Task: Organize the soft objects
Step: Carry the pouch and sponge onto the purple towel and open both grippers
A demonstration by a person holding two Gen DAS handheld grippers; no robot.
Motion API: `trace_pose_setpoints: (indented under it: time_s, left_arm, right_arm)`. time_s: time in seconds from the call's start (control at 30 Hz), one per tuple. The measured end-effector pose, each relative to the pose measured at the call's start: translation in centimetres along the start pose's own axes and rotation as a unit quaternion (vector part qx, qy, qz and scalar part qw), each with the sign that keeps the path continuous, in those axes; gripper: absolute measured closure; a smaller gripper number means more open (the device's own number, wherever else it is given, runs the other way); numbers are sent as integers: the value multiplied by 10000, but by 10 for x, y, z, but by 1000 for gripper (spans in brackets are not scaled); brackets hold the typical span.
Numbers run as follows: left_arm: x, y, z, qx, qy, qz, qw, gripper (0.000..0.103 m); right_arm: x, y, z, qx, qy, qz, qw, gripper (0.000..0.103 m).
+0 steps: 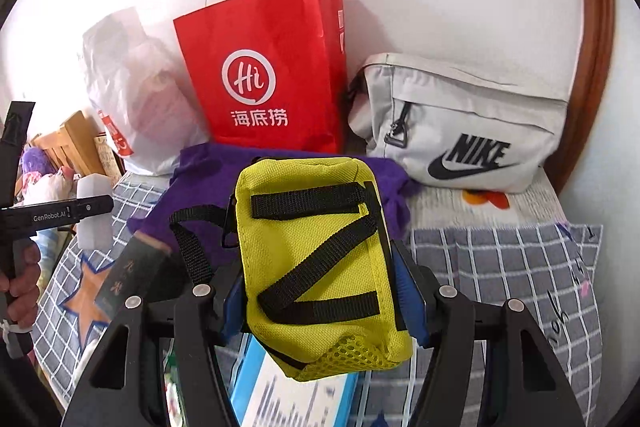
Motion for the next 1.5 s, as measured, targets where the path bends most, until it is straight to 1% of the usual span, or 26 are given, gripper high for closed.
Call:
trace_pose_setpoints:
  time_s: [0.27, 0.4, 0.5, 0.63, 0.77, 0.9, 1.03, 1.23, 1.37, 1.4, 1.47, 1.5]
  left_arm:
    - [31, 18, 32, -44, -71, 147, 9999, 53]
    - [44, 27, 50, -167, -225, 178, 9994, 53]
    - [52, 33, 63, -185, -266, 231, 9992, 53]
    - [61, 41, 84, -264, -419, 306, 9983, 53]
    - [67, 47, 102, -263, -508, 327, 9978, 53]
    - [72, 48, 116, -357, -519, 201, 9978, 53]
    - [74, 54, 130, -514, -669, 188, 9963, 53]
    - [73, 56, 138, -504, -761, 148, 9957, 53]
    - [73, 51, 136, -548, -731, 56, 9958, 52]
    - [73, 52, 136, -547, -728, 58, 9958, 51]
    - [74, 52, 136, -564, -737, 81, 9956, 44]
    - [74, 52, 136, -572, -728, 81, 9957, 37]
  right_arm:
    - [30, 10, 40, -26, -102, -87, 9999, 40]
    - [46, 14, 60, 11, -125, -97, 9999, 40]
    - [53, 17, 76, 38, -170, -152, 9997, 40]
    - [49, 23, 102, 43, -382, -200, 9991, 40]
    - [41, 30, 125, 39, -766, -352, 9964, 40]
    - [35, 35, 137, 39, -897, -368, 9953, 40]
    - [31, 37, 148, 22, -1020, -414, 9939, 40]
    - [31, 40, 159, 81, -1111, -349, 9932, 39]
    - [29, 39, 162, 90, -1181, -386, 9922, 37]
    - [28, 39, 163, 86, -1187, -395, 9921, 37]
    - [28, 39, 166, 103, -1199, -391, 9920, 36]
    - [28, 38, 166, 117, -1215, -398, 9917, 35]
Point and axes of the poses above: each gripper's, at about its wrist camera, not at the fingertips, and z roughly the way its jaws point, y to its right, x to its top, the point moved 2 cm from there along z, roughly the way its jaws point, and after that the axes turned 8 degrees about x, right-handed, at the moved point
